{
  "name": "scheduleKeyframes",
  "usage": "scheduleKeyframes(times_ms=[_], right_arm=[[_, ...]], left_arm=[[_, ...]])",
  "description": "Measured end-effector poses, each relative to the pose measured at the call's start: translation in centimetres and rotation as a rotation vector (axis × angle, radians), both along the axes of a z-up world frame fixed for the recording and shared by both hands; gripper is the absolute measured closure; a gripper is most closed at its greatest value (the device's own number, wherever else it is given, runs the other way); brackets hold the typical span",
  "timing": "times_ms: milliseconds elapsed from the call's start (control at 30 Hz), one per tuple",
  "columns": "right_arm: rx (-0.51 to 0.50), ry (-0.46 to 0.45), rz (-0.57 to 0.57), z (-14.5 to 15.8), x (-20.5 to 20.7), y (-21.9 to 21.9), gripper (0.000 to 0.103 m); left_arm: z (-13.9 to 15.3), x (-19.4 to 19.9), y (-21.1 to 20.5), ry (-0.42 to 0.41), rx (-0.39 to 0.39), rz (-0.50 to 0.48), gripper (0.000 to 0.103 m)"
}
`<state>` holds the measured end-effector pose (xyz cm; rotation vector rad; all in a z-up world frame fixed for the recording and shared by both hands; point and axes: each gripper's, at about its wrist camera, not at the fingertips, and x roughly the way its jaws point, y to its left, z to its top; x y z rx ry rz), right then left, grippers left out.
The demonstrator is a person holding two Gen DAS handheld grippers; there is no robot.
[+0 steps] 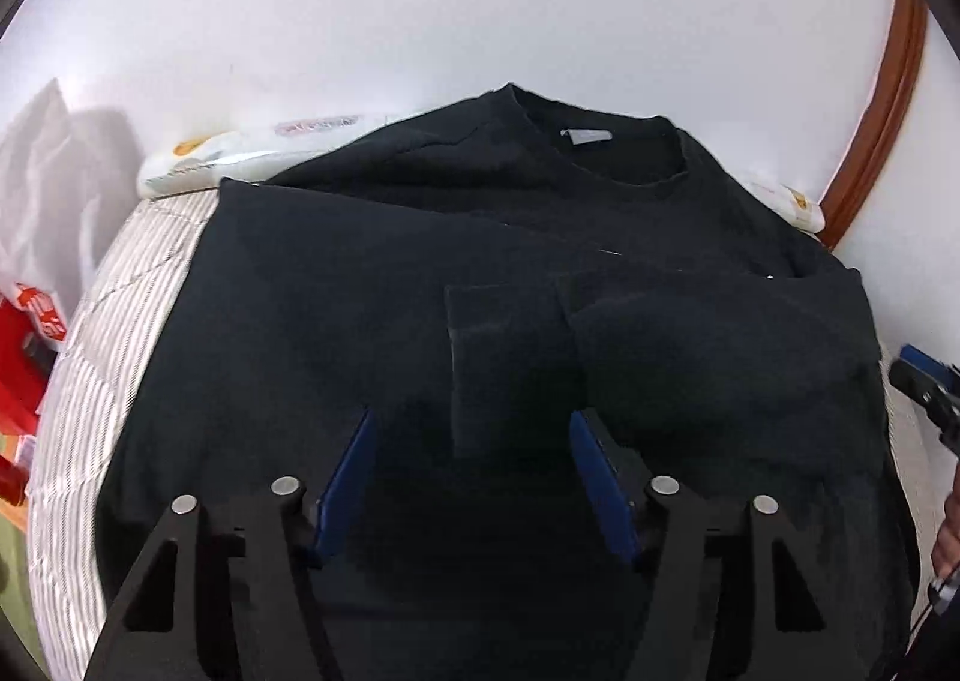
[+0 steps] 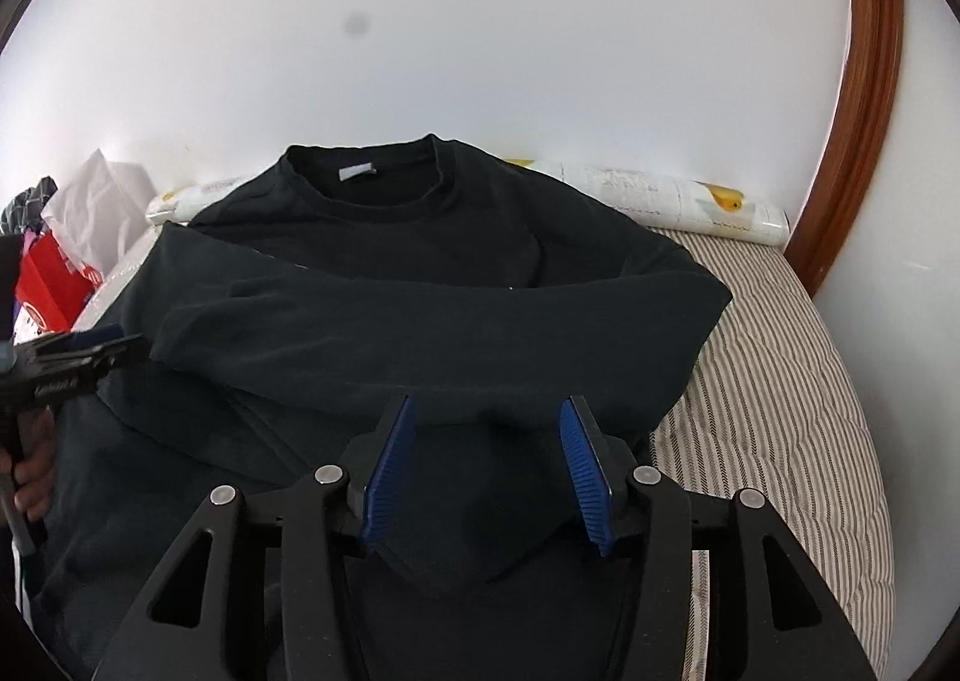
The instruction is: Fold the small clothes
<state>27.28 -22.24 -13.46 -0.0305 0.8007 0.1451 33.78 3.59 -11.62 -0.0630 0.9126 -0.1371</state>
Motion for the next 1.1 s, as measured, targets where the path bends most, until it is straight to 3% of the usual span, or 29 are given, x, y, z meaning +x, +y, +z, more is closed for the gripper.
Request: scheduleKeyframes(times_ms=[200, 333, 400, 467, 533, 800, 1000, 1100], right_arm=[[-0.004, 0.009, 0.004, -1.1, 0.0, -0.3, 0.053], [-0.011, 0.017, 0.001, -1.4, 0.0, -0.3, 0.053], [-0.007, 0.020, -0.002, -1.4, -0.1, -0.4, 0.053], [-0.007, 0.026, -0.011, -1.4, -0.2, -0.6, 0.053], [-0.008, 0.032, -0.023, -1.3, -0.4, -0.8, 0.053], [-0.019, 0.016, -0.066, -0.4, -1.7, -1.5, 0.053], [-0.035, 0.020, -0.109, -0.1, -1.6, -2.4, 0.052], [-0.035, 0.020, -0.121, 0.1, -1.1, -2.6, 0.052]], left_arm=[[-1.6, 1.9, 0.1, 0.040, -0.057, 0.007, 0.056], [-2.2, 2.2, -1.1, 0.027, -0.034, -0.006, 0.074], [-2.2, 2.1, -1.5, 0.011, 0.001, -0.003, 0.076], [-2.0, 1.9, -1.7, -0.002, 0.036, 0.002, 0.088], [-1.7, 1.7, -1.6, -0.010, 0.041, 0.007, 0.093], [1.0, -0.3, -0.2, -0.083, -0.057, 0.034, 0.095], [5.0, -2.1, 1.7, -0.188, -0.049, 0.078, 0.095], [6.5, -3.0, 3.8, -0.257, 0.007, 0.143, 0.095]])
